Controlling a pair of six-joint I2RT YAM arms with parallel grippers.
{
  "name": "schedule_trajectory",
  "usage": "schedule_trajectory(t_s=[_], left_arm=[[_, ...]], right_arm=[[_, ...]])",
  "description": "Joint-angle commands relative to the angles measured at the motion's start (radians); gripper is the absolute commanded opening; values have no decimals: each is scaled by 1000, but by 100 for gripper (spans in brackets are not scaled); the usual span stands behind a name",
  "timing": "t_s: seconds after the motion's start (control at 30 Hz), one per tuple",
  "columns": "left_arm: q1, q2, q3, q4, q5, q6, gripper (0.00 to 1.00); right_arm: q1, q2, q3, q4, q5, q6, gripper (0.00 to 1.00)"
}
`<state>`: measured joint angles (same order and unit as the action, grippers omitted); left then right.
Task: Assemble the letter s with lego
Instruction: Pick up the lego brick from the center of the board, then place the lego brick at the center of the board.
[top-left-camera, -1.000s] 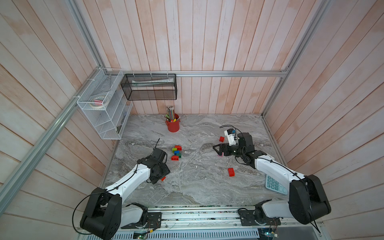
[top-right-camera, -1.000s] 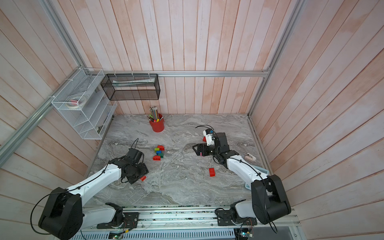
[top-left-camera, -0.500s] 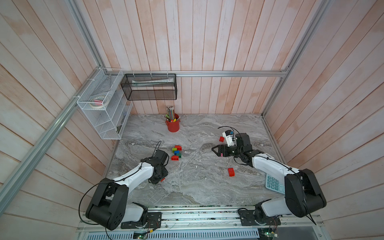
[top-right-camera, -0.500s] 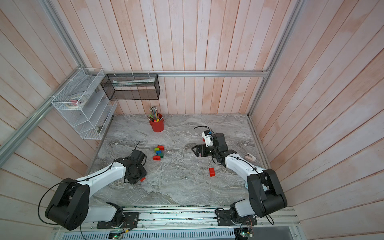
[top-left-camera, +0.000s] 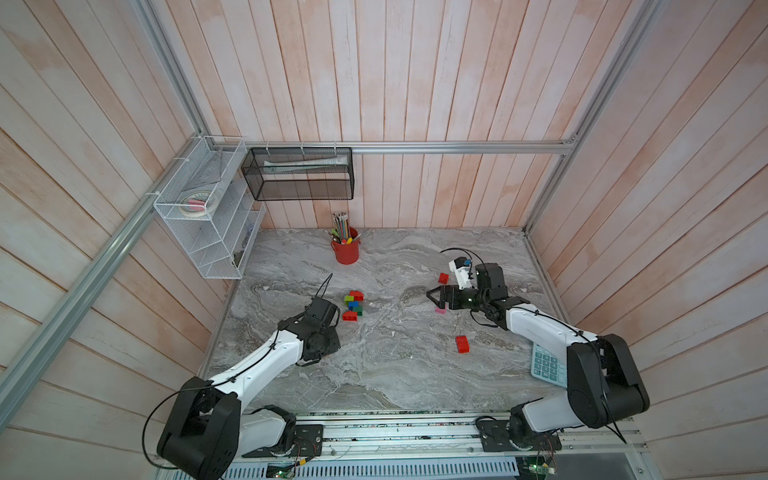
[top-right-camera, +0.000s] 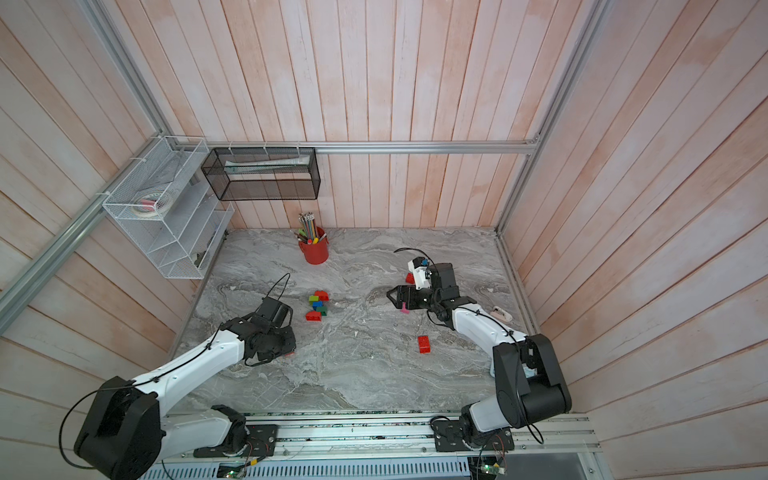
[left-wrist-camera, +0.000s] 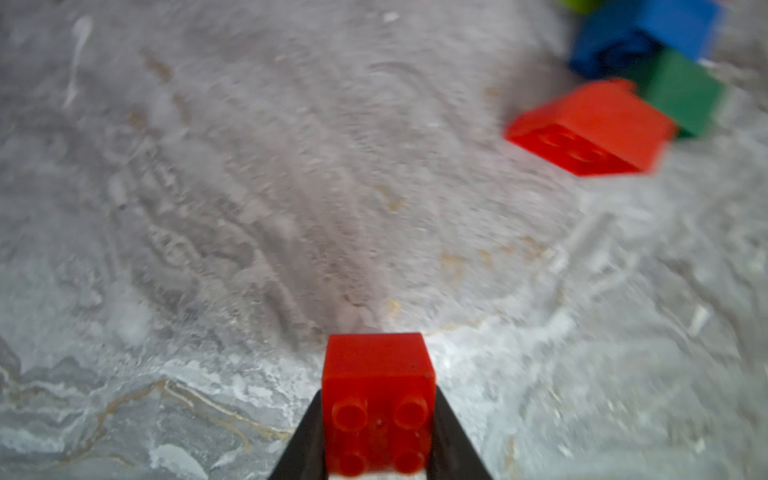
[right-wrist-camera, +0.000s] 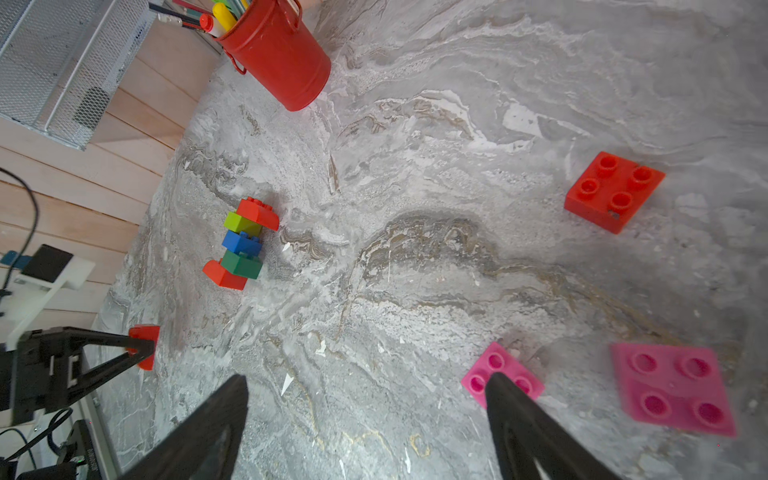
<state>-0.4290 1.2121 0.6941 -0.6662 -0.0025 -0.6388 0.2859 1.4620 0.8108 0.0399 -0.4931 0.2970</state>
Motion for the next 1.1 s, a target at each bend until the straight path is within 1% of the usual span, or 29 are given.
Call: schedule_trajectory(t_s=[0.0,0.03,0.07,0.2,0.37,0.47,0.57,0.73,0.87,1.07], left_arm=[[-6,-58,16,68,129,246,18],[-9,-67,13,112,200,290,18],[-15,-62,18,131,229,316,18],[-35,40,103,126,280,452,18],[-66,189,242,85,282,702,19],[-72,258,299,101,299,866,17],[-79,348,385,93,305,1031,16],[-93,477,498,77,364,1270,16],[-105,563,572,64,379,1403,17],[-124,691,670,32,374,1523,19]], right_arm=[[-20,-47,-14,-19,-6,-29,91],[-25,-56,-20,-24,-3,-33,91],[-30,-62,-22,-29,-3,-38,91],[-50,-84,-30,-45,-2,-49,91],[-66,-102,-37,-63,0,-73,91],[-76,-111,-47,-64,4,-83,91],[-89,-115,-61,-69,-3,-97,91],[-113,-122,-58,-101,-1,-117,91],[-129,-127,-50,-125,1,-121,91],[-140,-144,-38,-171,4,-134,91]])
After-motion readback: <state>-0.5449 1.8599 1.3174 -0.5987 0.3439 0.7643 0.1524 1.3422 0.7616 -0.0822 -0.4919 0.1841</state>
